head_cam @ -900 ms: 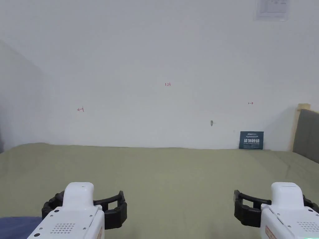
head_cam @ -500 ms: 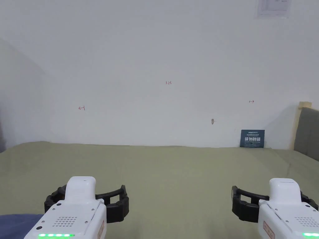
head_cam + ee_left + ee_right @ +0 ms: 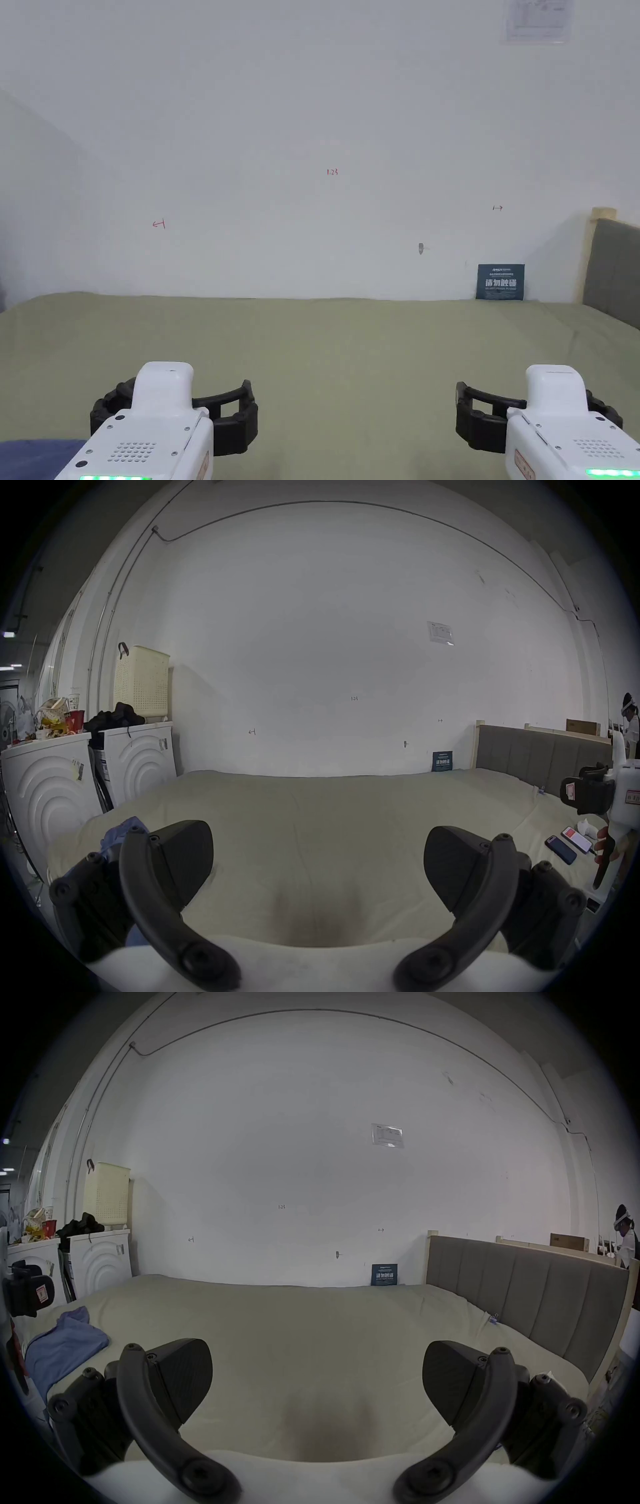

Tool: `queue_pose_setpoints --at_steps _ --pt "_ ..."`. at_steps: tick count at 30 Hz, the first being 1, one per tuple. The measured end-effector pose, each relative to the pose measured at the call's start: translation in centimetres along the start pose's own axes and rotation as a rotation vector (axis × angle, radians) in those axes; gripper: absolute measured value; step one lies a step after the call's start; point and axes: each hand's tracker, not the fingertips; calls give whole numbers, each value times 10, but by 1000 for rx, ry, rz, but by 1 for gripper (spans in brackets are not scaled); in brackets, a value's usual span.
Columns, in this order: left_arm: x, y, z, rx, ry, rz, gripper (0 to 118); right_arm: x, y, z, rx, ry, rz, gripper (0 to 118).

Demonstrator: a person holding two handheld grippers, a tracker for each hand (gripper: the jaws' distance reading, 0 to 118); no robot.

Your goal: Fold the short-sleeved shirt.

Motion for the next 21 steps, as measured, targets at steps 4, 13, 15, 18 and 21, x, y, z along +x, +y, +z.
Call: queue_pose_setpoints --at_steps 4,13,15,18,21 --pt "-1 2 0 -1 13 4 118 1 2 -2 -3 1 7 118" --pt "-7 2 -4 -17 32 9 118 0 3 -4 -4 3 27 118" --pt "-7 2 -3 -14 31 8 118 0 3 -4 -9 6 19 118" --pt "-6 2 -2 -9 35 7 118 -1 4 -3 -8 10 12 118" --pt "-6 2 -2 -9 32 16 118 -3 5 -3 -3 9 21 118"
